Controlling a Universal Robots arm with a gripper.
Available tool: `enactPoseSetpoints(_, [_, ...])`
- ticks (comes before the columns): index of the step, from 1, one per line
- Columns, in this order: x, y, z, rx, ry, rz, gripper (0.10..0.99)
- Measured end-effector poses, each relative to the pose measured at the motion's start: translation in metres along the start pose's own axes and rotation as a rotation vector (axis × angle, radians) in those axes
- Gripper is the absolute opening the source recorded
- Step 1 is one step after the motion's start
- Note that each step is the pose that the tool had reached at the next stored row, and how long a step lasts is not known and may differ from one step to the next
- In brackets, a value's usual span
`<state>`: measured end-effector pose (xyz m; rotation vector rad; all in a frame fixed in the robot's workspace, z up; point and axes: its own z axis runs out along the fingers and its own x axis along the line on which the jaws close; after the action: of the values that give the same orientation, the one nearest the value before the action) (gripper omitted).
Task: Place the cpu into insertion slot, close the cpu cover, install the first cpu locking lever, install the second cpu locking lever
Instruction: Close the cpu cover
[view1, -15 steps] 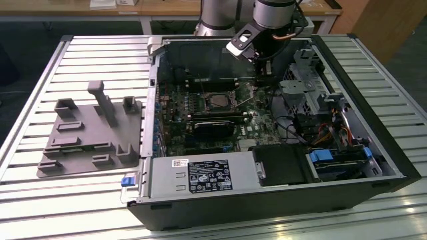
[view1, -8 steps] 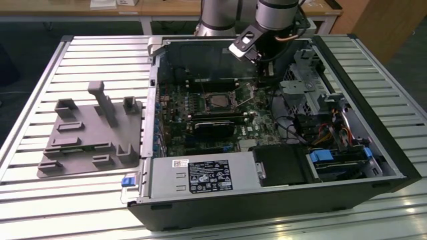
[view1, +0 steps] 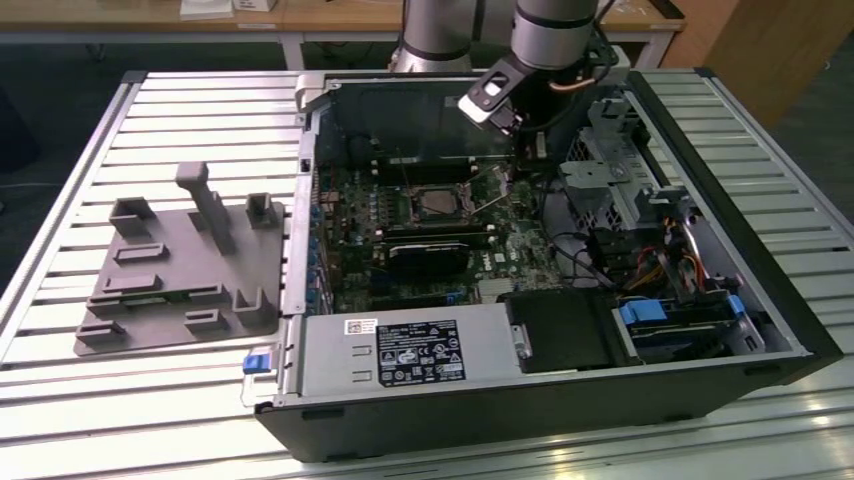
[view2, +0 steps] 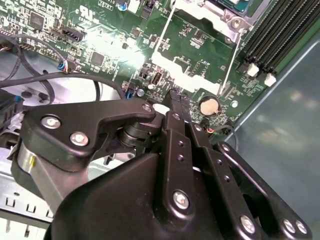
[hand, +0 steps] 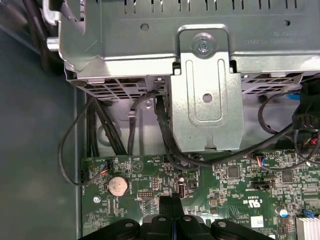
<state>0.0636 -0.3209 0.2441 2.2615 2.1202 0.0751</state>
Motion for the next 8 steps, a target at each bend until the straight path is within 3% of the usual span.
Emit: enactPoseSetpoints(8, [0.0001, 0.0003, 0.0096, 0.007, -0.0005, 0.000, 0.102])
